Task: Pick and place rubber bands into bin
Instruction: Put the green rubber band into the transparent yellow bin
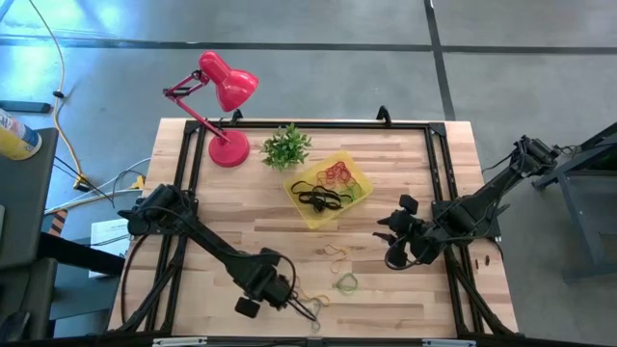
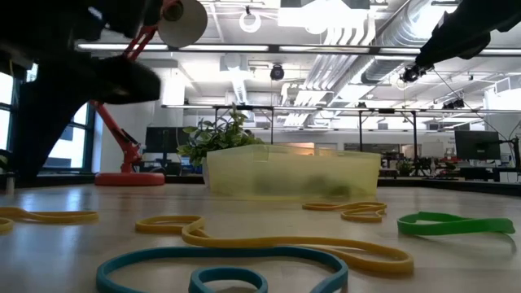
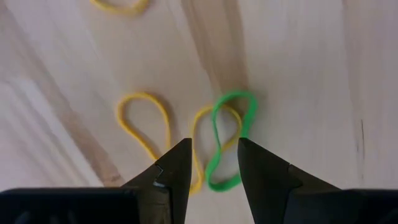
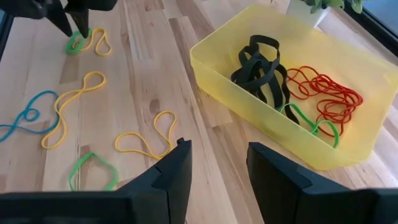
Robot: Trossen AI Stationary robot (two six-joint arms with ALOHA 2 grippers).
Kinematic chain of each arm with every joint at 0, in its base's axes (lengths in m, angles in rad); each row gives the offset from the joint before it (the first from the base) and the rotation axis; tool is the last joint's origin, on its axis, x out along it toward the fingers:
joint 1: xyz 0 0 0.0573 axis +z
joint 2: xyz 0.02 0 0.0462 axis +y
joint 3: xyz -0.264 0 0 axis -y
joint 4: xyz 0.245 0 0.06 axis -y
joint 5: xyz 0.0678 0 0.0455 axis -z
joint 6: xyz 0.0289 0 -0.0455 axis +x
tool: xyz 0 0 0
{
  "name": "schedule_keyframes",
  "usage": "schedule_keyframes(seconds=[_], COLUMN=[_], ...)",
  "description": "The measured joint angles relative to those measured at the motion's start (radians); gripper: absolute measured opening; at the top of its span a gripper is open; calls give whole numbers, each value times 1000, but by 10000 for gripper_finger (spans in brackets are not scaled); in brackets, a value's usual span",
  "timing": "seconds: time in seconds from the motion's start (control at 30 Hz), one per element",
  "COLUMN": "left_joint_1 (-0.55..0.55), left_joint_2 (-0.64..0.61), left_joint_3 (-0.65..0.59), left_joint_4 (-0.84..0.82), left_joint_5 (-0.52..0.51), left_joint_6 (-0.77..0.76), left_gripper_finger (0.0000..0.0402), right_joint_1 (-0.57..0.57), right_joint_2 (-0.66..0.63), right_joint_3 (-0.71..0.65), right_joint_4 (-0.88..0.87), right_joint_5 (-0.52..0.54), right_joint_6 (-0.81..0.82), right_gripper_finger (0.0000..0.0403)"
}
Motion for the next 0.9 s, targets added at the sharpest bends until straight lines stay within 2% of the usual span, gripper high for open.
schedule_keyframes(seconds=[0.17,0.73,0.9], left_joint_1=[0,0,0], left_joint_2=[1,1,1], left_joint_3=[-52,-60,-60], left_joint_4=[38,86,90], left_joint_5=[45,-3,-3], left_joint_6=[4,3,3], left_gripper_finger=[117,116,92], right_joint_1=[0,0,0], right_joint_2=[0,0,0], right_joint_3=[0,0,0], right_joint_4=[0,-2,-5], right_joint_5=[0,2,2], right_joint_6=[6,6,6], right_gripper_finger=[144,144,144])
